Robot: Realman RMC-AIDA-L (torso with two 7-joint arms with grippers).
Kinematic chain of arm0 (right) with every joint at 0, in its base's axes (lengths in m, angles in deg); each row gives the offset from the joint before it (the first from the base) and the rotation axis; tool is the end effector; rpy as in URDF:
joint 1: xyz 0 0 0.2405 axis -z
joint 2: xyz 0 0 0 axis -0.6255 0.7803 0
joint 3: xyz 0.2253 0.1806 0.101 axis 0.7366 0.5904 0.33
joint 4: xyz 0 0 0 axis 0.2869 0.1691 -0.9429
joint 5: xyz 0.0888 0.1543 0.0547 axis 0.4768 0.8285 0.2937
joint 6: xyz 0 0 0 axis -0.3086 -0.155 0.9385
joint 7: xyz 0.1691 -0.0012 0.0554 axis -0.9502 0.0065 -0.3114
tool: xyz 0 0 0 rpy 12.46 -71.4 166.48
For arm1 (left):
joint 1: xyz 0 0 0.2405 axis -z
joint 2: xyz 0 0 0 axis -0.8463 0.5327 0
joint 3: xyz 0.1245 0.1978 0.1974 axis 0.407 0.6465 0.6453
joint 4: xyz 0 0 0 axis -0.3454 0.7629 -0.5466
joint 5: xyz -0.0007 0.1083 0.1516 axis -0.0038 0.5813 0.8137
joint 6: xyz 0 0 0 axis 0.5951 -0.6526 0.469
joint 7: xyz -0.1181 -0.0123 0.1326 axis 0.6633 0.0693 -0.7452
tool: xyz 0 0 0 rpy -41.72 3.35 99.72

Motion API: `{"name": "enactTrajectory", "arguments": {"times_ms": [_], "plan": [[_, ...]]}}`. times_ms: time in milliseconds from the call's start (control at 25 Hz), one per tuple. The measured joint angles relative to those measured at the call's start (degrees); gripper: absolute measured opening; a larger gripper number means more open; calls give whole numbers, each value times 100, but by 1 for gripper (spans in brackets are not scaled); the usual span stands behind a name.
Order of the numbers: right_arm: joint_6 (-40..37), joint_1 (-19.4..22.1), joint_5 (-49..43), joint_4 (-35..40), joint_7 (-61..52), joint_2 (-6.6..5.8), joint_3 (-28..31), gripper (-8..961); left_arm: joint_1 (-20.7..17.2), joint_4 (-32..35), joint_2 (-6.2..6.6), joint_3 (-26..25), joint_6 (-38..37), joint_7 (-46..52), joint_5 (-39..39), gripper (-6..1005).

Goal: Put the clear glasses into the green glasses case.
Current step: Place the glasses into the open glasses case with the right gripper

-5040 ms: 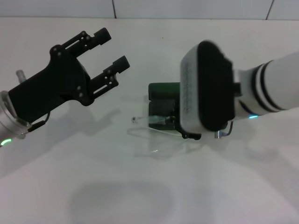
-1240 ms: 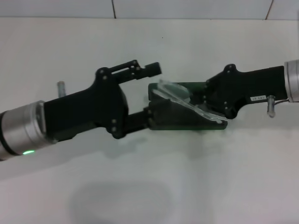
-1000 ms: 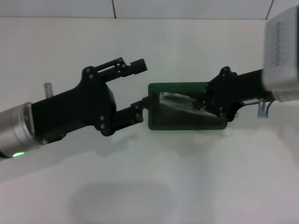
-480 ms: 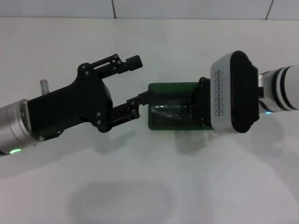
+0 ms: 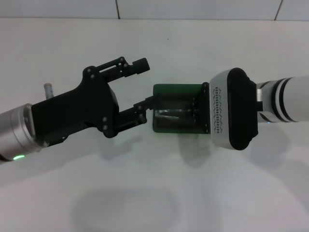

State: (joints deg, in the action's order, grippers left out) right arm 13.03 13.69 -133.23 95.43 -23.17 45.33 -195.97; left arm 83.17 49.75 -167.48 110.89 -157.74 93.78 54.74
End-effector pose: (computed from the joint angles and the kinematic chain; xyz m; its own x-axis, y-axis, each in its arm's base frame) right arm 0.2144 0.3617 -0.1225 0.9086 0.3034 0.2870 0.4002 -0.8292 -0.3902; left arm -0.2192 0.2921 -0.0448 0.5612 -0.1743 0.8091 0.1073 -0.9540 -0.2800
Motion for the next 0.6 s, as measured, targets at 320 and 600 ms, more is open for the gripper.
{"name": "enactTrajectory", "arguments": {"times_ms": [320,600], "plan": [[16,169,-18,157,-1,-7,-114,70,-5,-2,-26,0,1,-2,22,649],[106,396,-20,446,5,-14,-116,72,-45,18,-37,0,-12,11,31,649]]}}
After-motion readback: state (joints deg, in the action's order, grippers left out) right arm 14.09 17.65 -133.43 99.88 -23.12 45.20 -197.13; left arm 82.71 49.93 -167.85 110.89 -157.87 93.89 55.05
